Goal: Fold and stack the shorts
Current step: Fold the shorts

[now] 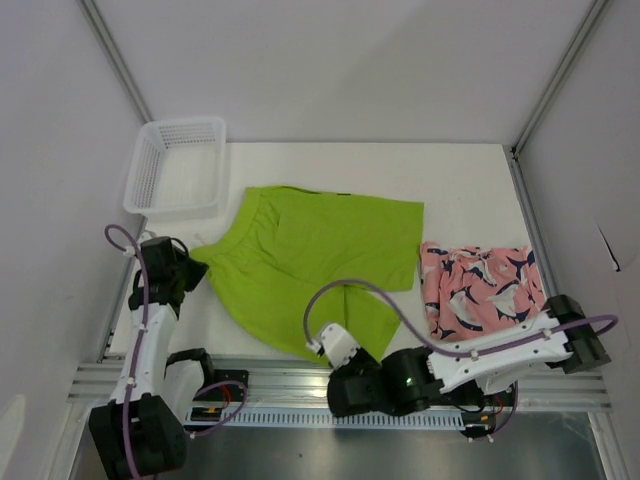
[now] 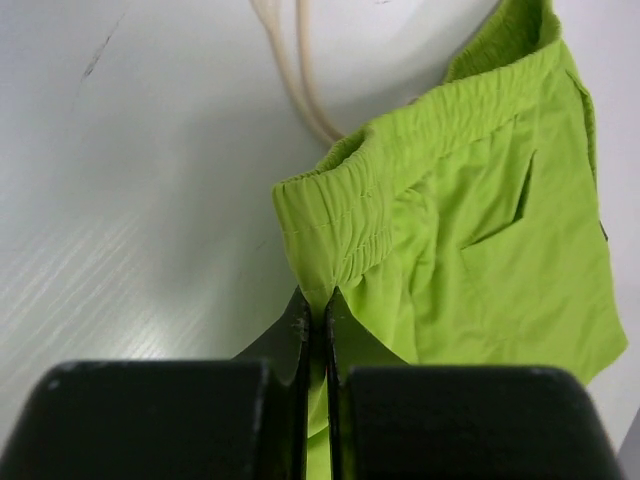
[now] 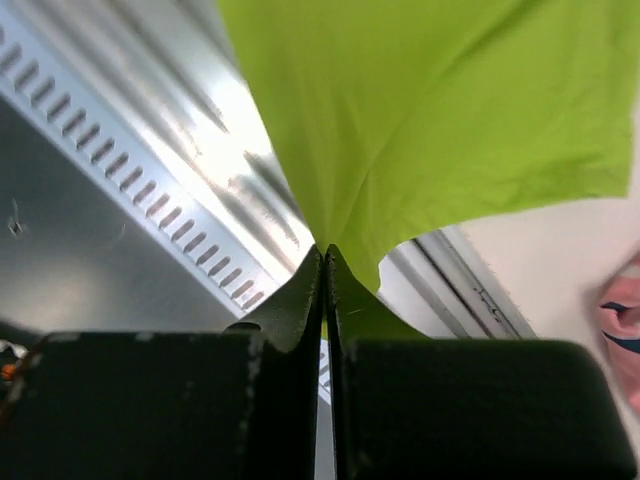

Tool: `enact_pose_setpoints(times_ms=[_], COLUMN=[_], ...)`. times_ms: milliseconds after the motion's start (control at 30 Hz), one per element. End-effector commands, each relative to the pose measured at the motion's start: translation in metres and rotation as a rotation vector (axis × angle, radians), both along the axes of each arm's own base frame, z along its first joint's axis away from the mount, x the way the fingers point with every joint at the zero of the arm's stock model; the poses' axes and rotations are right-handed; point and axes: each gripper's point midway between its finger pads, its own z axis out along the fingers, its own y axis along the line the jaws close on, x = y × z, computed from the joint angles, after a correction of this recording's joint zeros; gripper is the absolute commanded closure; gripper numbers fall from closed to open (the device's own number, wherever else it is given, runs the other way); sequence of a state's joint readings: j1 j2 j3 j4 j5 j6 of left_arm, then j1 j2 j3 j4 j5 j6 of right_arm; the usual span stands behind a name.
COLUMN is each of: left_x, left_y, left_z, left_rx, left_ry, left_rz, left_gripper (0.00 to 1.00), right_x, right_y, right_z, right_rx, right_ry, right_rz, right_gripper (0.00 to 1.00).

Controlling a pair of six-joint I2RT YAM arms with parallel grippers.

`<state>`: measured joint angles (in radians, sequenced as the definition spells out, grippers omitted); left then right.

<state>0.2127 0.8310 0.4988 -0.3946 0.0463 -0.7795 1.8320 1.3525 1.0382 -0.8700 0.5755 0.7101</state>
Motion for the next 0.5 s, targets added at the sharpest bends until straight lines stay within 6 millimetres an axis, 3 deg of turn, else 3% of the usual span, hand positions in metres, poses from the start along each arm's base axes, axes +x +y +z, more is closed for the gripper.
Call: enact_pose_setpoints(times_ms=[0, 167, 200, 267, 300, 367, 400, 467], left_x=[0.002, 0.011, 0.019, 0.021, 0.027, 0.036, 0.041, 0.052], left_y=[0.009, 0.007, 0.008, 0.005, 0.004, 0.000, -0.002, -0.006], left_z=[0.023, 0.022, 0.034, 0.033, 0.036, 0.046, 0.048, 0.062], left_rx=[-0.025, -0.110, -0.119, -0.162, -0.178, -0.224, -0.246, -0.293], left_ry=[0.034, 0.152, 0.139, 0.171, 0.178, 0.168, 0.170, 0.149], left_rz=[0.076, 0.106, 0.112, 0.116, 0.118, 0.117, 0.118, 0.122], left_gripper=[1.00, 1.00, 1.00, 1.00, 1.00, 1.00, 1.00, 1.00], right_x=[0.041, 0.089, 0.105, 0.119, 0.137, 0.148, 0.164, 0.172], right_y=[-0.017, -0.032, -0.037, -0.041, -0.048, -0.049, -0.055, -0.055], right_z=[0.045, 0.079, 0.091, 0.101, 0.109, 0.122, 0.129, 0.132], right_rx=[0.124, 0.192, 0.231, 0.243, 0.270, 0.300, 0.303, 0.298], right_ry=[-0.028, -0.050, -0.055, -0.054, -0.060, -0.048, -0.067, -0.052], right_rz=[-0.164, -0.272, -0.318, -0.318, -0.369, -0.365, -0.383, -0.376], right_gripper=[1.00, 1.00, 1.00, 1.00, 1.00, 1.00, 1.00, 1.00])
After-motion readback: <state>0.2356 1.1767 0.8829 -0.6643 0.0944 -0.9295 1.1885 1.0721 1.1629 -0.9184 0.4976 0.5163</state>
